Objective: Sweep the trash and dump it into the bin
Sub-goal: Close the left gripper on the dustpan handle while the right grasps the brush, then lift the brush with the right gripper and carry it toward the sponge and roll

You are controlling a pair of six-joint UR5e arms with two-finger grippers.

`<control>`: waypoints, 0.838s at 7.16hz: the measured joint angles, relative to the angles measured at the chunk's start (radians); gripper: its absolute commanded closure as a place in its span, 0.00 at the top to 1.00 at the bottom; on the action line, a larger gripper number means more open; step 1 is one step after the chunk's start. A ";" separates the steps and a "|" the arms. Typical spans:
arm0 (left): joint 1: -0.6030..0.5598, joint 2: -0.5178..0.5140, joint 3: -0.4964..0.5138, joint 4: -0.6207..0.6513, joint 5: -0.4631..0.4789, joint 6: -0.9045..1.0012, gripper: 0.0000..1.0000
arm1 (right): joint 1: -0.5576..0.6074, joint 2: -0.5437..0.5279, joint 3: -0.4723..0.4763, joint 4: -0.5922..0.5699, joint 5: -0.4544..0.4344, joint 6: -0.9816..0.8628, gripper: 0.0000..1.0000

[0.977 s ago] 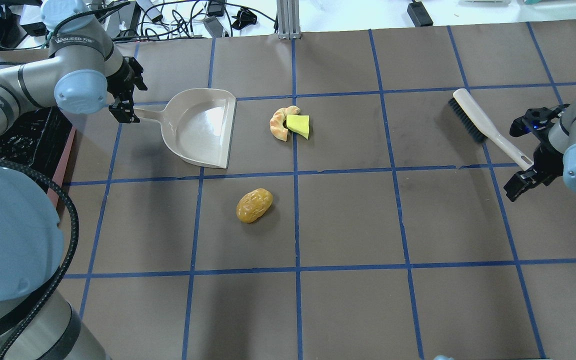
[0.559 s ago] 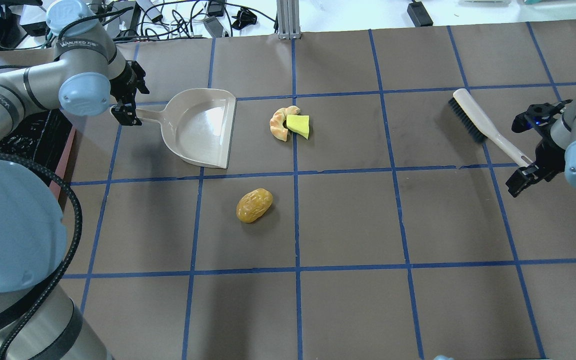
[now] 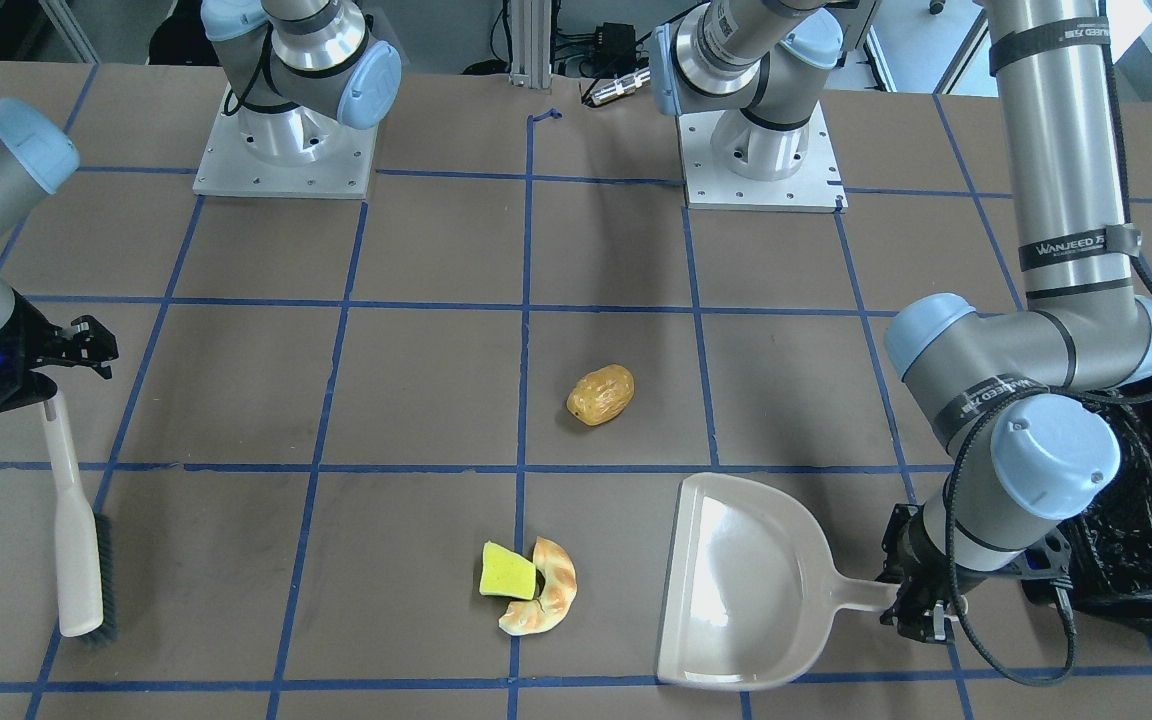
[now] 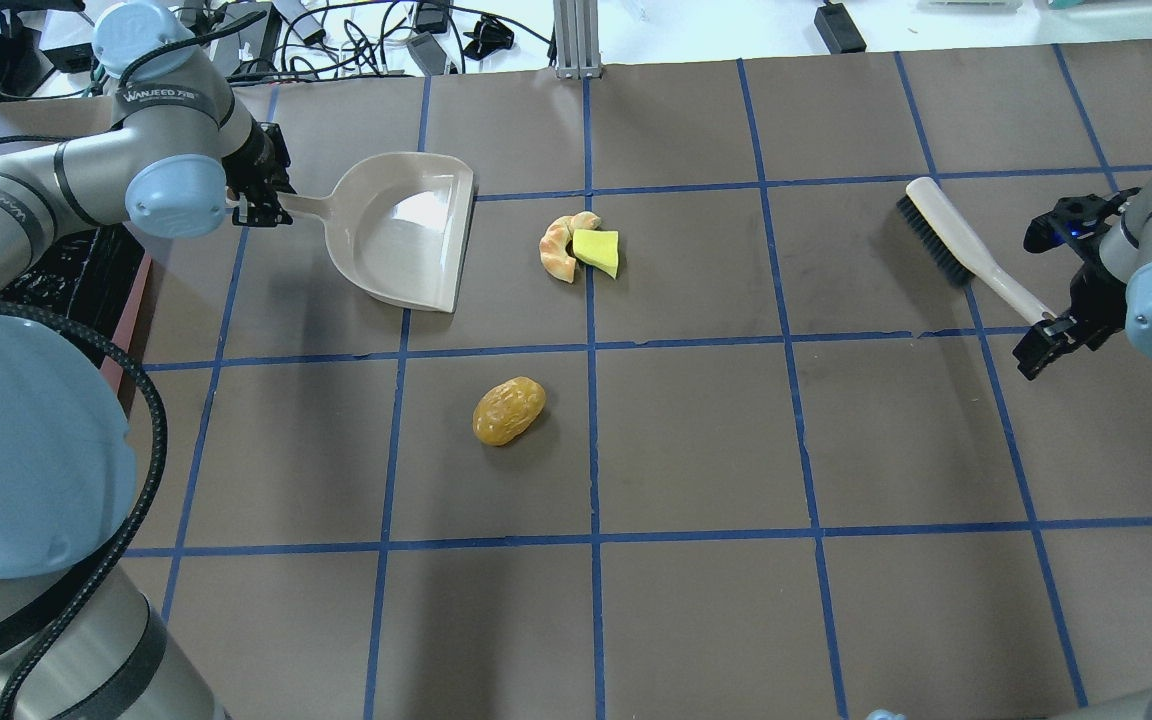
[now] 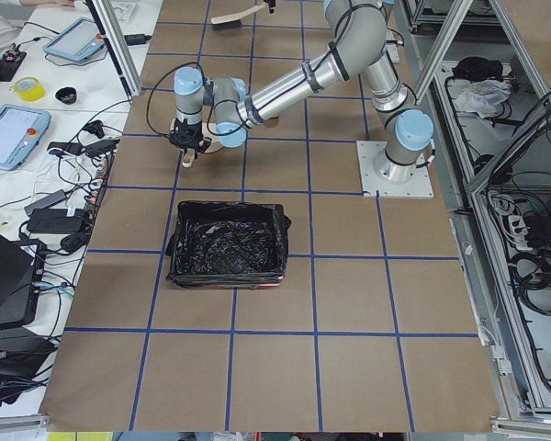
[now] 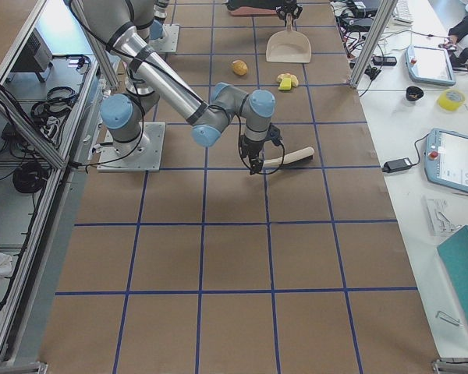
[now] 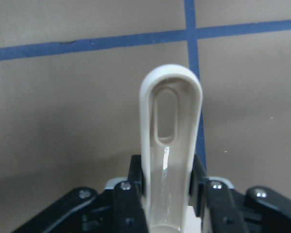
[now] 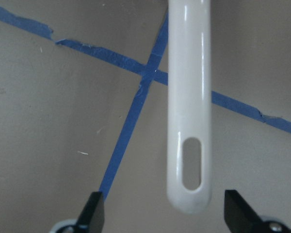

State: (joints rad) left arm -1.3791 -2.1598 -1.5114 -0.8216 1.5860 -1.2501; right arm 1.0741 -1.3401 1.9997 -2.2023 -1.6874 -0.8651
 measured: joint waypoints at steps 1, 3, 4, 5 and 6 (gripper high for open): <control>-0.001 0.004 -0.001 0.022 0.004 0.014 0.00 | 0.000 0.007 -0.001 -0.011 0.002 0.000 0.85; -0.019 0.014 -0.007 0.034 0.010 0.009 0.00 | 0.000 0.023 -0.004 -0.030 0.010 0.000 0.85; -0.041 0.024 -0.010 0.016 0.013 0.003 0.00 | 0.000 0.026 -0.008 -0.033 0.013 0.000 0.84; -0.061 0.037 -0.010 -0.025 0.025 -0.019 0.00 | 0.000 0.029 -0.015 -0.031 0.014 0.001 0.81; -0.079 0.047 -0.006 -0.076 0.067 -0.058 0.00 | 0.000 0.035 -0.022 -0.031 0.015 0.002 0.81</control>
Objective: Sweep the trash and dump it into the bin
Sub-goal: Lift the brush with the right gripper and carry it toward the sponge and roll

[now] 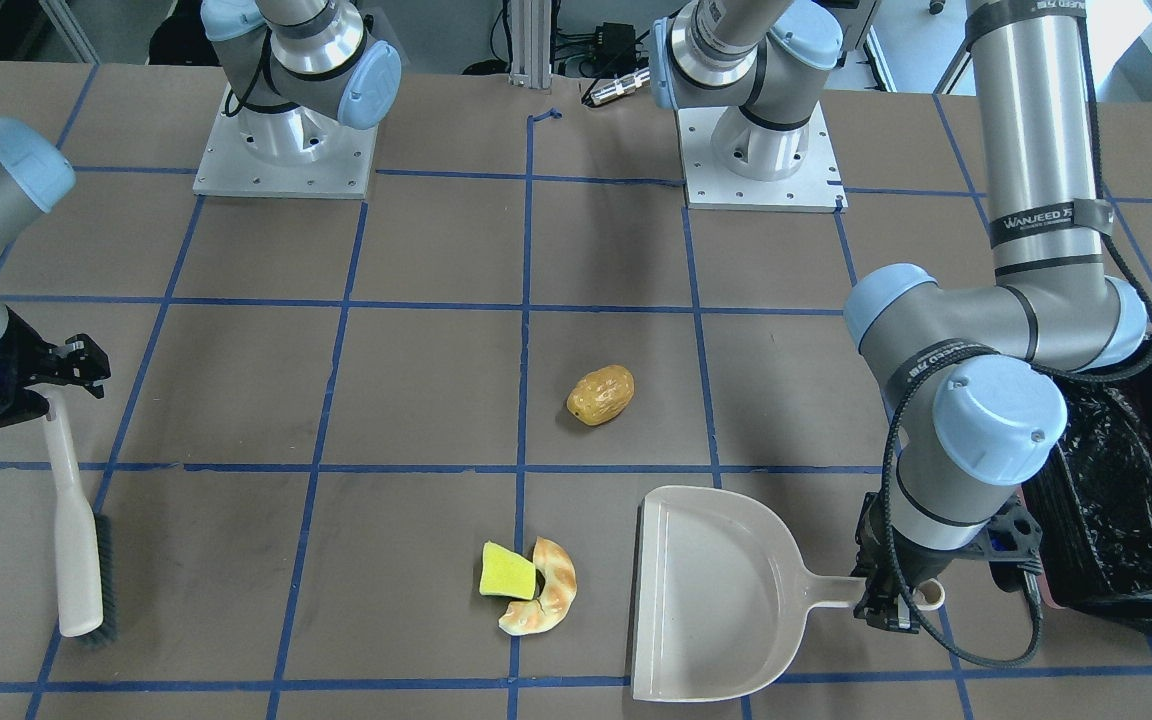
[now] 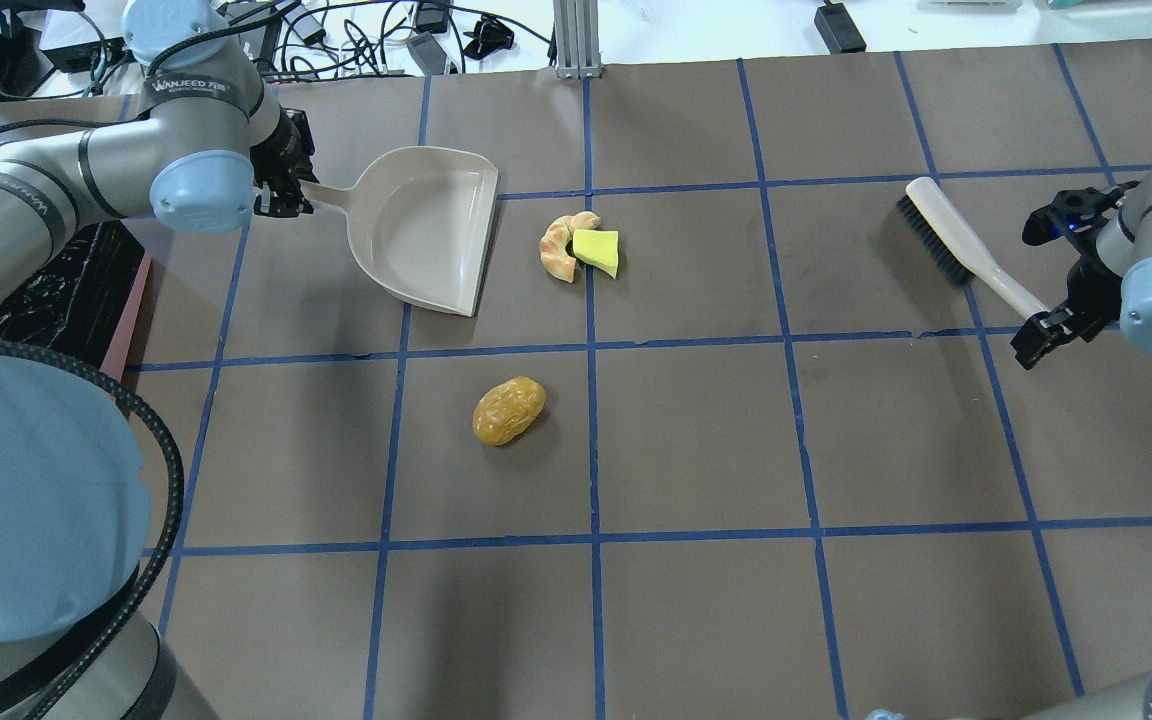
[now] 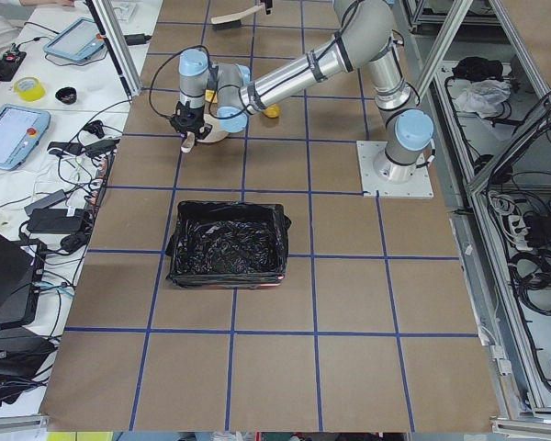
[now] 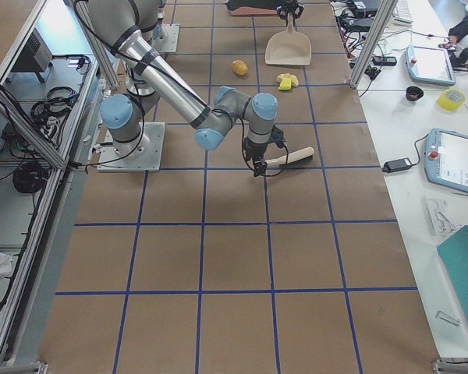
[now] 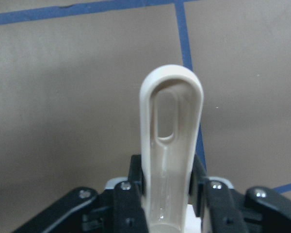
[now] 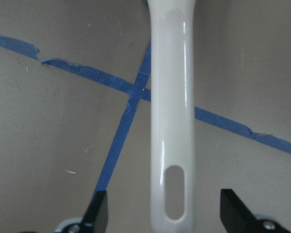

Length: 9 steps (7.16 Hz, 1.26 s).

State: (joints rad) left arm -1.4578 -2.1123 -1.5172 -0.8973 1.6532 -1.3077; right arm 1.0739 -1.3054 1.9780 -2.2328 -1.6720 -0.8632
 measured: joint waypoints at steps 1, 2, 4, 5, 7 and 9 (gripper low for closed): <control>-0.020 0.004 0.006 -0.058 0.064 -0.044 0.00 | 0.001 0.006 -0.006 -0.001 0.019 -0.002 0.81; -0.041 0.001 0.012 -0.096 0.101 -0.114 0.00 | 0.001 0.010 -0.016 -0.001 0.057 -0.011 0.81; -0.076 -0.010 0.017 -0.118 0.126 -0.224 0.00 | 0.001 0.013 -0.033 0.006 0.097 -0.025 0.74; -0.083 -0.013 0.021 -0.119 0.130 -0.238 0.00 | 0.001 0.013 -0.036 0.004 0.102 -0.026 0.70; -0.087 -0.022 0.041 -0.121 0.131 -0.244 0.00 | 0.002 0.013 -0.037 -0.001 0.104 -0.023 0.59; -0.089 -0.030 0.048 -0.121 0.128 -0.250 0.00 | 0.003 0.012 -0.038 -0.002 0.104 -0.021 0.20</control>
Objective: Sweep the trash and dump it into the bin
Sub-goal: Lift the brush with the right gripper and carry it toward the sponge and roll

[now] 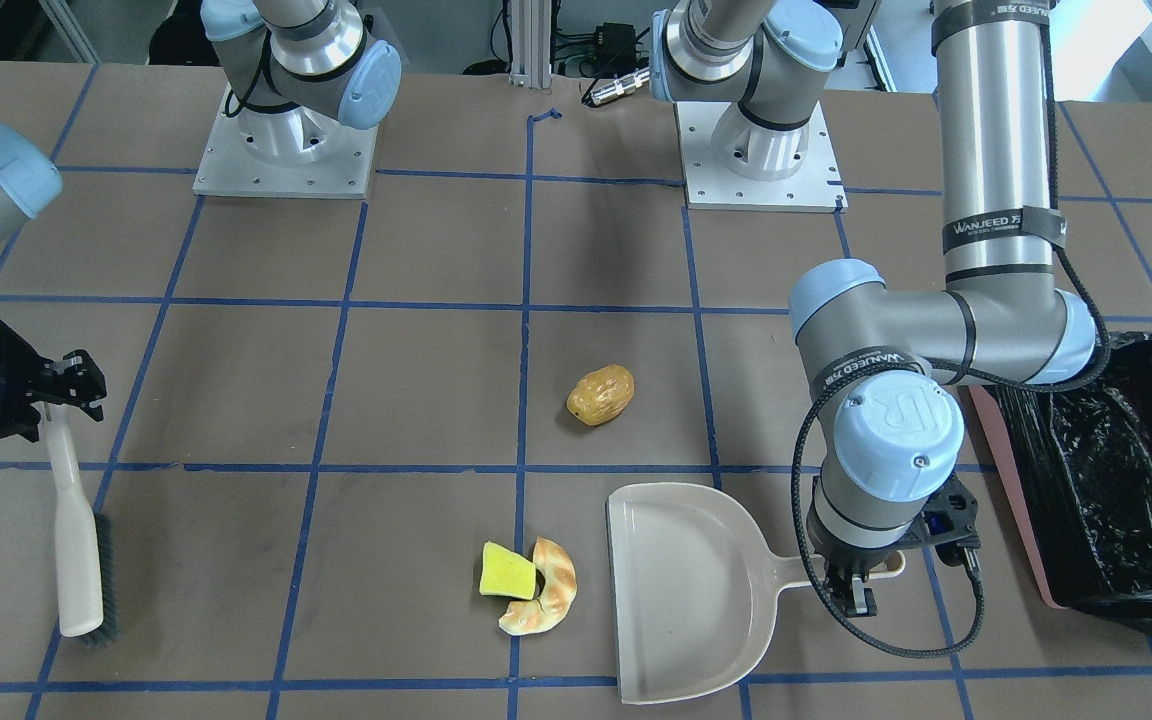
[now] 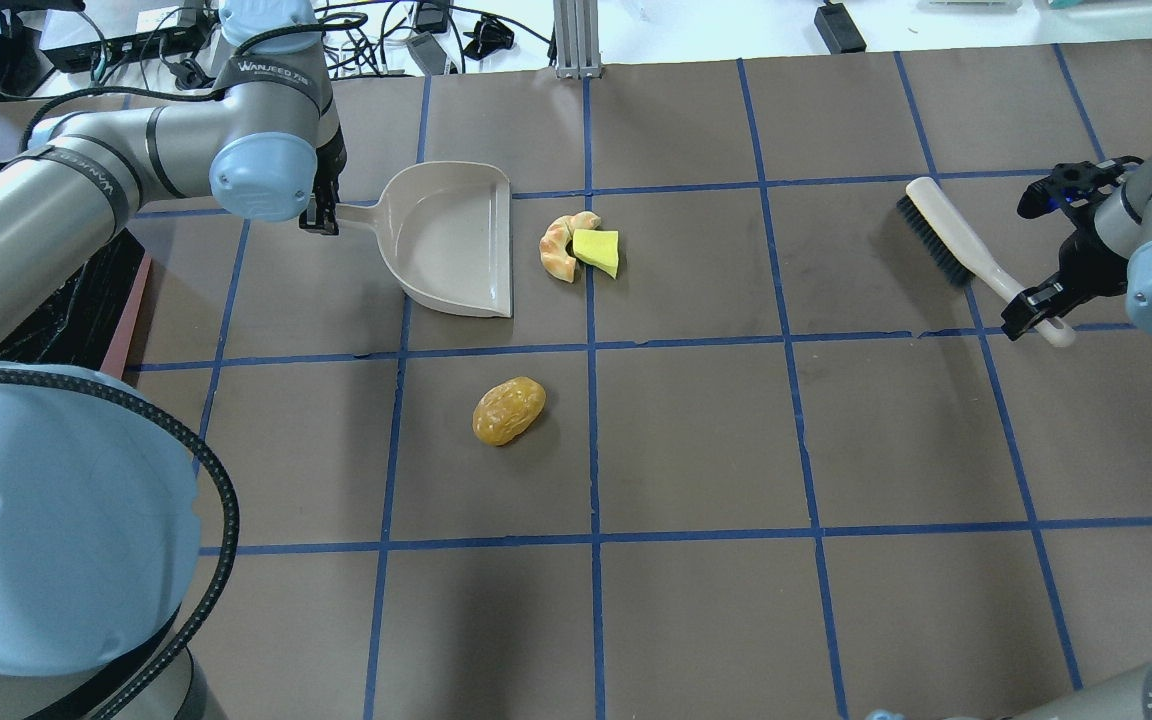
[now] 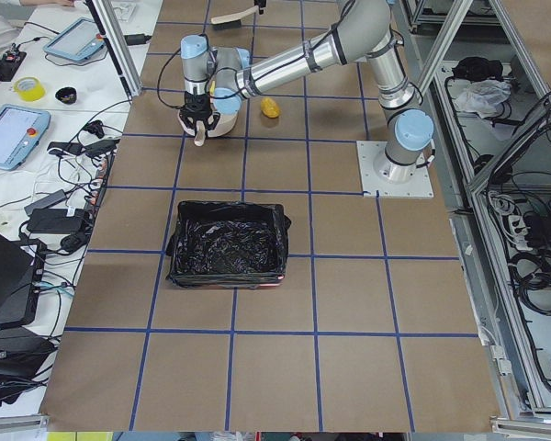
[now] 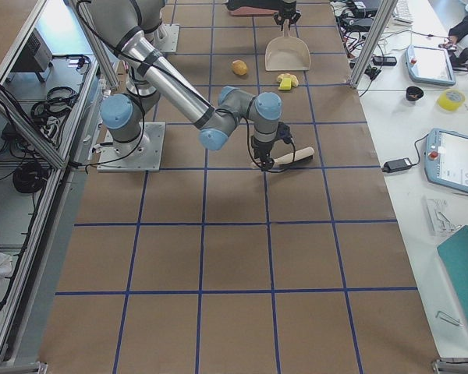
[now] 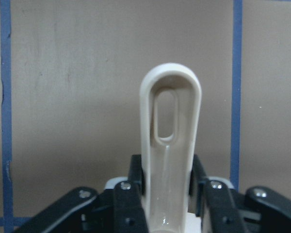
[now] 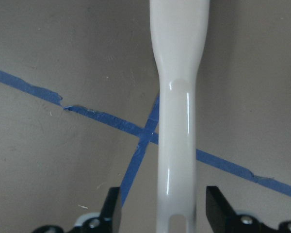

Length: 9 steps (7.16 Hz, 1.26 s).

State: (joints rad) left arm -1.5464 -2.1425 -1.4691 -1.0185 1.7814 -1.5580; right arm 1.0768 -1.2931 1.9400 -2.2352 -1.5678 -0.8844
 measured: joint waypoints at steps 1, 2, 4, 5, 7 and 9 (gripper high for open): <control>-0.001 -0.002 0.000 0.000 -0.002 -0.003 0.00 | 0.000 0.000 -0.001 0.001 0.000 0.000 0.00; -0.001 -0.004 0.001 0.000 -0.003 -0.005 0.00 | 0.000 0.000 -0.001 0.001 -0.002 -0.001 0.00; -0.001 -0.006 0.001 0.001 -0.005 -0.006 0.00 | 0.000 -0.002 -0.001 0.000 -0.009 -0.004 0.00; -0.001 -0.006 0.001 0.002 -0.006 -0.007 0.00 | 0.000 -0.005 -0.008 0.003 -0.011 0.000 0.00; -0.001 -0.007 0.001 0.004 -0.007 -0.006 0.00 | 0.015 -0.023 -0.053 0.045 -0.012 0.077 0.00; -0.001 -0.007 0.001 0.006 -0.007 -0.004 0.00 | 0.119 -0.062 -0.077 0.114 -0.009 0.338 0.00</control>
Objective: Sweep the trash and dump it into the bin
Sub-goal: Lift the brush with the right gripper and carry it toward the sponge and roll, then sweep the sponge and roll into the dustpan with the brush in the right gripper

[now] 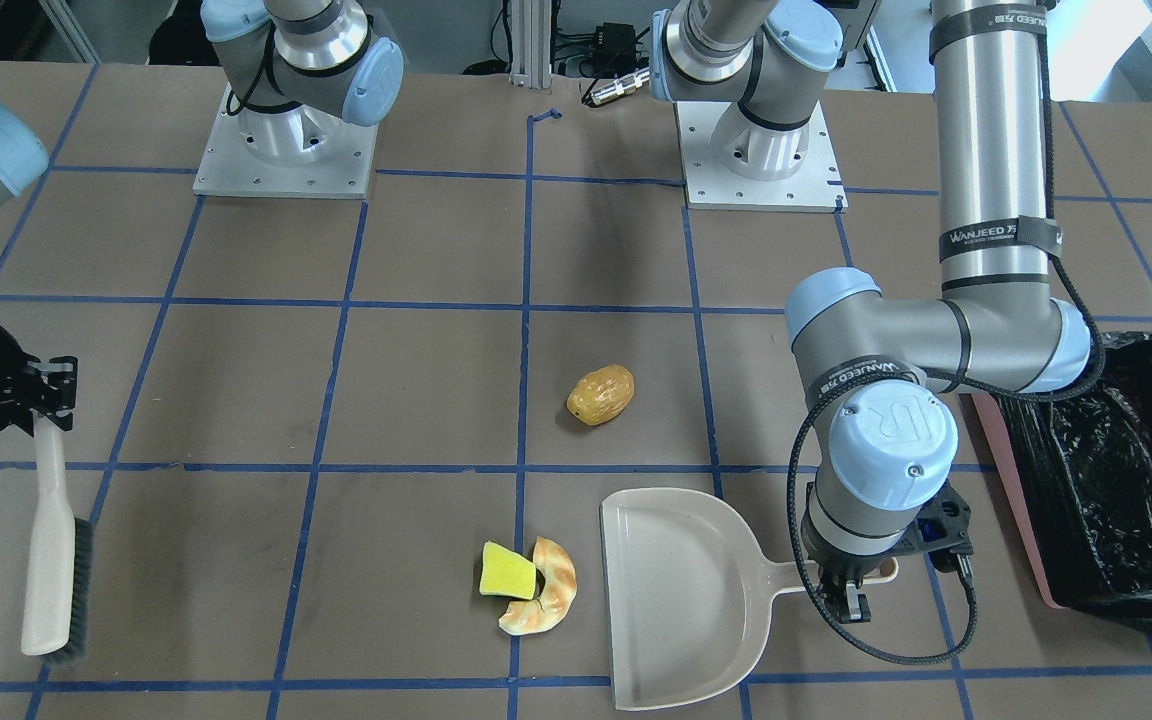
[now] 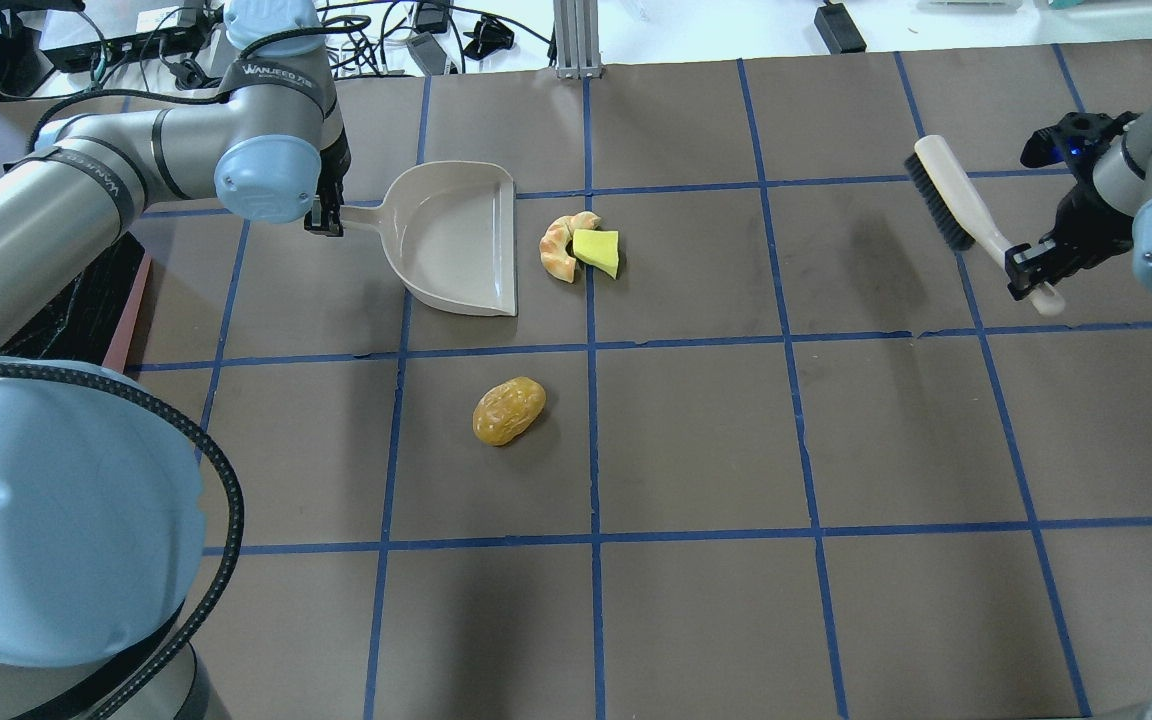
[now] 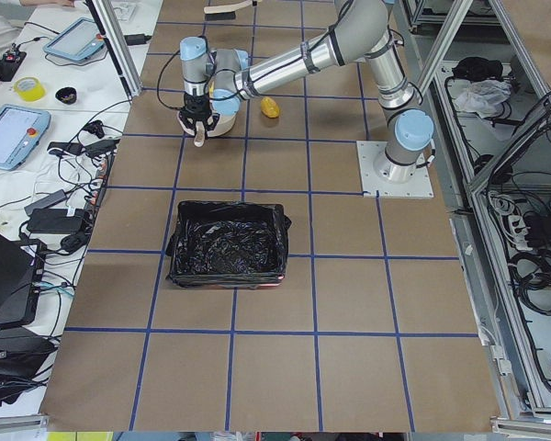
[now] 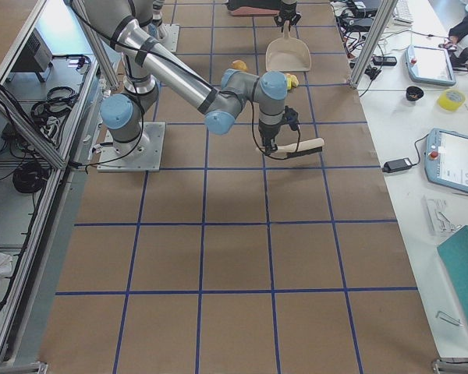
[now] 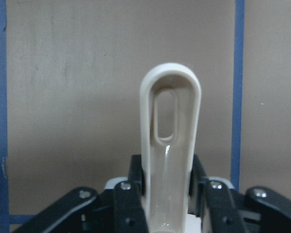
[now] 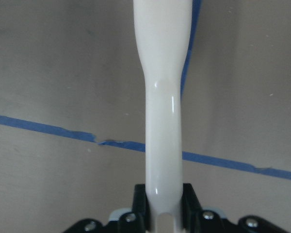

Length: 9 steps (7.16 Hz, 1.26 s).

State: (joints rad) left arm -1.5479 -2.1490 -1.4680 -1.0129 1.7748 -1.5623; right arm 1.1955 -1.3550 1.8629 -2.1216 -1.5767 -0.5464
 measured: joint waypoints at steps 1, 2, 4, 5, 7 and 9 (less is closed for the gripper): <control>0.000 0.000 0.000 0.000 0.000 0.000 0.00 | 0.104 -0.007 -0.002 0.020 -0.004 0.181 0.00; 0.000 0.000 0.000 0.000 0.000 0.001 0.00 | 0.225 0.001 -0.003 0.028 -0.005 0.360 0.00; 0.000 -0.003 -0.001 0.002 -0.001 0.001 0.00 | 0.476 0.076 -0.041 0.022 0.006 0.693 0.00; 0.000 -0.003 -0.002 0.004 -0.002 0.003 0.00 | 0.578 0.134 -0.090 0.021 0.009 0.831 0.00; -0.001 -0.003 -0.003 0.005 -0.001 0.007 0.00 | 0.730 0.277 -0.220 0.015 0.057 0.956 0.00; -0.002 -0.003 -0.003 0.005 -0.001 0.007 0.00 | 0.815 0.378 -0.395 0.026 0.179 0.970 0.00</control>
State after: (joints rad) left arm -1.5499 -2.1523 -1.4710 -1.0075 1.7737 -1.5554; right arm 2.0104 -0.9770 1.4682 -2.0959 -1.3980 0.4240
